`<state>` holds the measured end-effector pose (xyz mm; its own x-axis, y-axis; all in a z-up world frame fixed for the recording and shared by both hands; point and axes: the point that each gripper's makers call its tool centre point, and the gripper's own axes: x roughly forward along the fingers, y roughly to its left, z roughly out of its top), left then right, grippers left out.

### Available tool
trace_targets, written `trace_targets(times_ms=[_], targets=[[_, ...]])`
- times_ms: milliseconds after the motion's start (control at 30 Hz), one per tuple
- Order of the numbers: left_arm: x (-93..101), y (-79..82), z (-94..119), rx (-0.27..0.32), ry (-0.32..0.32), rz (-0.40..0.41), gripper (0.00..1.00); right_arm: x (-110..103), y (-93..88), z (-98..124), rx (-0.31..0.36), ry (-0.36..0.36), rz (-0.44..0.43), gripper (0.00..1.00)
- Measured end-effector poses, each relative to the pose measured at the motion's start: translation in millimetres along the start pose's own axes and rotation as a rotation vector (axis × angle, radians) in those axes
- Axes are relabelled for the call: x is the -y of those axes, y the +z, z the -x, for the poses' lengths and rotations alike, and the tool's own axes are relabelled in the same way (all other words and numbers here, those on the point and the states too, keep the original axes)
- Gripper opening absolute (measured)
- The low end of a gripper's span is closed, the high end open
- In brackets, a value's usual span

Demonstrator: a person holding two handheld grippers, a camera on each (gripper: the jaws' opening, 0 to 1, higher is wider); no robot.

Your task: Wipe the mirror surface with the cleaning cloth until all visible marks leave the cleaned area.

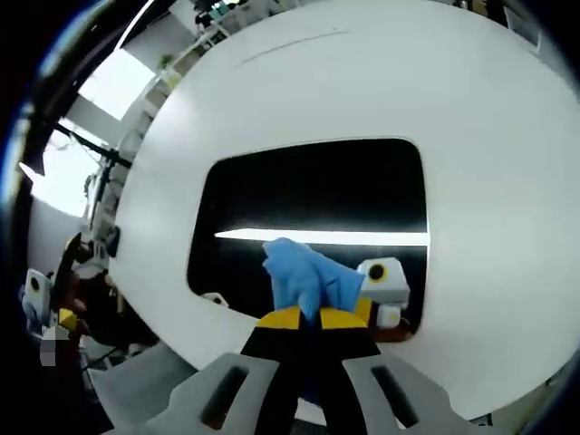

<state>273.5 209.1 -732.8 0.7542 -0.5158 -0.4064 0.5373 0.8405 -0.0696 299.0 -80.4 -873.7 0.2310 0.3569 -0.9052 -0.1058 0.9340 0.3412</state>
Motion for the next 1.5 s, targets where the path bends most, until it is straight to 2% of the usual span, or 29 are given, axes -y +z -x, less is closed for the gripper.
trace_targets(times_ms=[467,1500], targets=[[2.2,-3.1,2.3,-0.007,-0.002,-0.003,1.0,0.4,-4.9,3.0,-0.006,0.0,0.005,0.0],[-0.9,2.2,5.0,0.01,-0.007,0.018,1.0,-2.0,-7.9,6.2,0.006,-0.008,0.002,0.0]])
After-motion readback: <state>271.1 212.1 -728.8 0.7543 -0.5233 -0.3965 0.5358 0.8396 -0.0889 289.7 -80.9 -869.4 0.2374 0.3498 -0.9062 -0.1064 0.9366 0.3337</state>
